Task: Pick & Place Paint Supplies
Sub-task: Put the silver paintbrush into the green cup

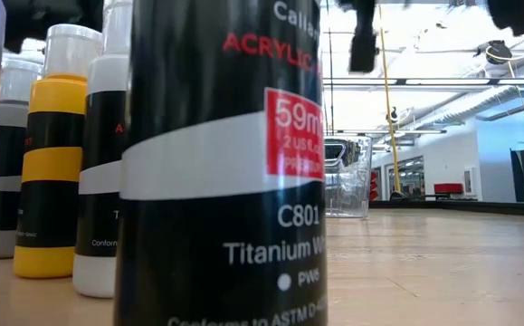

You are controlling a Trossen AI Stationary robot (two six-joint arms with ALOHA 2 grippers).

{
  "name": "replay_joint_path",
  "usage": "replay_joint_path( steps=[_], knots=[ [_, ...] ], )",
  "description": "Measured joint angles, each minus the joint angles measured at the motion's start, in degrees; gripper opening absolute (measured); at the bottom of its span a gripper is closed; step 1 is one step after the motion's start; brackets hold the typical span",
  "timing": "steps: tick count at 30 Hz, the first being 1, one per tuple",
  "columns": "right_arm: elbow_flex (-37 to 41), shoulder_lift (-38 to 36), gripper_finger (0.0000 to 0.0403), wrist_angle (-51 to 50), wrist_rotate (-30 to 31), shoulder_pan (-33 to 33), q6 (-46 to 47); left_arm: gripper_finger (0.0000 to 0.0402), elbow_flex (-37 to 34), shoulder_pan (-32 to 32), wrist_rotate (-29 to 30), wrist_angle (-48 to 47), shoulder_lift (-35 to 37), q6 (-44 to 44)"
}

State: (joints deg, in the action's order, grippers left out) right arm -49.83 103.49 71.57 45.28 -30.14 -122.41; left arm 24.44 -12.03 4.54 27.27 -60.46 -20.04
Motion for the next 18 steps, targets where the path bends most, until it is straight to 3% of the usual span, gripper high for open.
replay_joint_path(
  steps=[3,10,18],
  knots=[
    [-0.93,2.69,0.0,0.78,-3.3,0.85,-6.12,0.009,5.4,-0.96,-1.15,-0.09,-5.82,0.75],
    [-1.74,5.51,0.0,0.12,-6.48,0.89,-8.96,0.0203,16.13,-1.03,-7.95,-7.27,-14.22,1.5],
    [-1.65,5.45,0.0,-1.9,-6.46,0.87,-10.03,0.0254,20.86,-0.76,-9.26,-9.55,-22.14,0.84]
  ],
)
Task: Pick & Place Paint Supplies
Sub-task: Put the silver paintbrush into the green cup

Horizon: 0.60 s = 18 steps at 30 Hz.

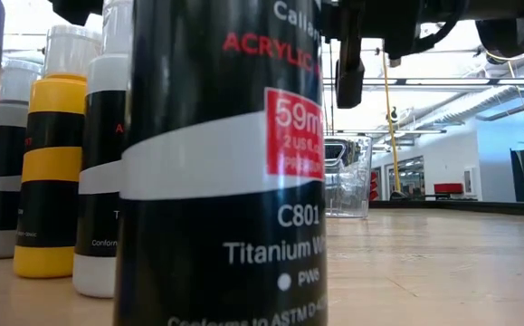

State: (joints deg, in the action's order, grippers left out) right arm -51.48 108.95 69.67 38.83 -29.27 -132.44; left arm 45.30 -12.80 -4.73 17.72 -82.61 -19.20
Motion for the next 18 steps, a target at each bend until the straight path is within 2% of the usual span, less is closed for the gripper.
replay_joint_path(
  steps=[18],
  knots=[
    [0.07,0.0,0.0,-1.54,-3.44,1.34,1.04,0.0257,0.16,0.11,-4.63,-0.09,-1.05,-0.85]
  ],
)
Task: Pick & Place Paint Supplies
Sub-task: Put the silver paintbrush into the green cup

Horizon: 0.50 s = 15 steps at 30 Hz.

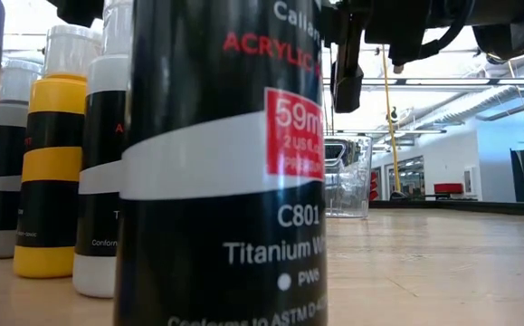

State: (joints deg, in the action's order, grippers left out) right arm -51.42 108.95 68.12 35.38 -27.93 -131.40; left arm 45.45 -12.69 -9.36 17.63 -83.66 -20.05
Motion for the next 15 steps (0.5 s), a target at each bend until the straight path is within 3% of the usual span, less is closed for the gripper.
replay_joint_path(
  steps=[15],
  knots=[
    [-0.11,-0.07,0.0,-1.48,3.55,0.18,0.41,0.0257,0.0,-0.13,-2.48,0.42,-0.08,-0.42]
  ],
)
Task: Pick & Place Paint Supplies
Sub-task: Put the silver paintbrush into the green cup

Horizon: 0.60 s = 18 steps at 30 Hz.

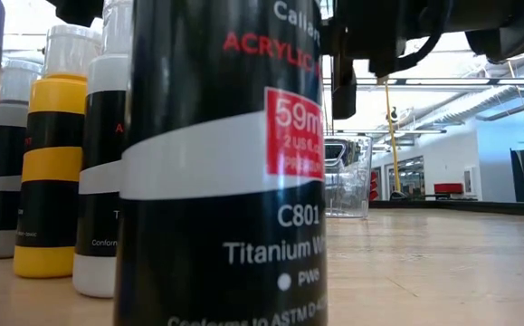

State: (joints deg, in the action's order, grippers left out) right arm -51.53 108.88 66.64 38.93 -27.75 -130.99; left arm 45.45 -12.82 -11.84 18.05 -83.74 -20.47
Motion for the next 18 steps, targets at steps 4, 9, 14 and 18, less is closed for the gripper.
replay_joint_path(
  steps=[4,9,14,18],
  knots=[
    [0.0,0.0,0.0,-0.03,-0.23,0.3,0.01,0.0257,0.0,0.33,0.27,0.32,0.02,-0.95],
    [0.0,0.0,0.0,-0.03,-1.37,1.34,0.22,0.0257,0.0,0.41,0.29,0.19,0.02,-1.79],
    [0.0,0.0,0.0,-0.05,-1.51,2.48,1.26,0.0232,0.0,0.42,2.41,0.64,0.02,-1.3],
    [0.0,0.0,0.0,-0.05,-1.52,2.67,1.64,0.0168,-0.02,0.99,2.62,0.32,0.02,-0.89]
  ],
)
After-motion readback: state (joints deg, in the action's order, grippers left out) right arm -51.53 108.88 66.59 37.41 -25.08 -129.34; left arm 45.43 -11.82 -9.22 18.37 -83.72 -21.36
